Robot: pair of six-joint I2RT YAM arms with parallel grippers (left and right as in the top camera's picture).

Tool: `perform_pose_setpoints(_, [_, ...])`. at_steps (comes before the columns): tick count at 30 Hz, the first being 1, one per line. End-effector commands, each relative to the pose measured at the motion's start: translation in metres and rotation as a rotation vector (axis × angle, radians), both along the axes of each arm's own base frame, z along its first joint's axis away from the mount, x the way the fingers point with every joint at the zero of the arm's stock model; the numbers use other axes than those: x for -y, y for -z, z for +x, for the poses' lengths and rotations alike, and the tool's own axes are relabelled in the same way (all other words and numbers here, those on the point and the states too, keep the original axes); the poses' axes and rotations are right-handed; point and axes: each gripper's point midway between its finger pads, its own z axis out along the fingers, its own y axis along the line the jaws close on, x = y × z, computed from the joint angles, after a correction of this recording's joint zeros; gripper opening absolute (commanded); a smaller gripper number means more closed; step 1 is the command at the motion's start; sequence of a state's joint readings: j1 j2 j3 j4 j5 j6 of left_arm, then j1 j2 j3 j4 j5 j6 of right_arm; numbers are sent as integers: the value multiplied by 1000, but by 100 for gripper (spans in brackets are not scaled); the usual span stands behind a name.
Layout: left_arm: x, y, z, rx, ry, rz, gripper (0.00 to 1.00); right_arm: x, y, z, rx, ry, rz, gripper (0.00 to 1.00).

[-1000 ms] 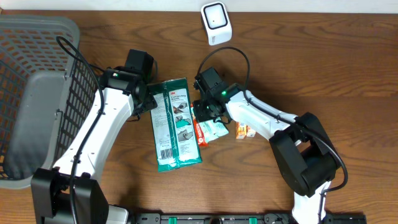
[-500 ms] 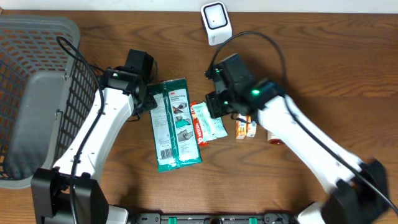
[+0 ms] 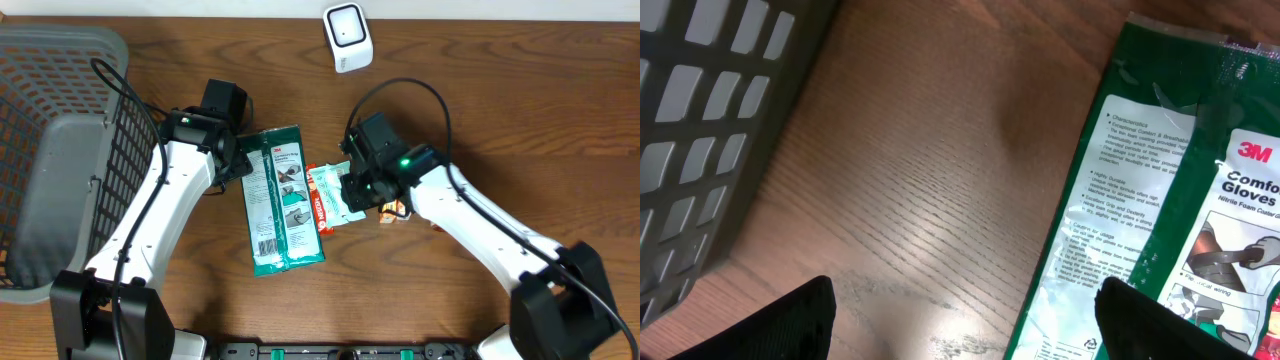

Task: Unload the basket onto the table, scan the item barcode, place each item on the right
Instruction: 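Close the right gripper on the pale green wipes pack, then lift the wipes pack with the right gripper toward the left gripper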

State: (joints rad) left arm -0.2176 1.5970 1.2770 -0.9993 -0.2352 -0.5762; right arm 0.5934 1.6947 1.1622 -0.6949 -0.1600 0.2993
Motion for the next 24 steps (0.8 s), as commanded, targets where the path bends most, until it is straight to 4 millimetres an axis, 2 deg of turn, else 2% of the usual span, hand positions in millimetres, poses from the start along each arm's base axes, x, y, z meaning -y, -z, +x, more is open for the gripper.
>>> perform_pose_setpoints(1, [-3, 0, 0, -2, -11, 12, 84, 4, 30, -8, -17, -1, -46, 38])
perform_pose_setpoints(4, [-3, 0, 0, -2, -11, 12, 84, 5, 48, -7, 4, -1, -88, 39])
perform_pose_setpoints(10, [-3, 0, 0, -2, -11, 12, 84, 4, 71, -2, -4, 27, -116, 37])
perform_pose_setpoints(15, [-3, 0, 0, -2, -11, 12, 84, 0, 92, -12, -100, 87, -96, 31])
perform_pose_setpoints(17, [-3, 0, 0, -2, -11, 12, 84, -3, 92, -15, -117, 79, -76, 23])
perform_pose_setpoints(20, [-3, 0, 0, -2, -11, 12, 84, -7, 76, -7, -79, 56, -51, 6])
perform_pose_setpoints(23, [-3, 0, 0, -2, -11, 12, 84, -9, 53, 6, -10, 24, -22, 1])
perform_pose_setpoints(24, [-3, 0, 0, -2, -11, 12, 84, -9, 36, 11, 41, -7, -4, 1])
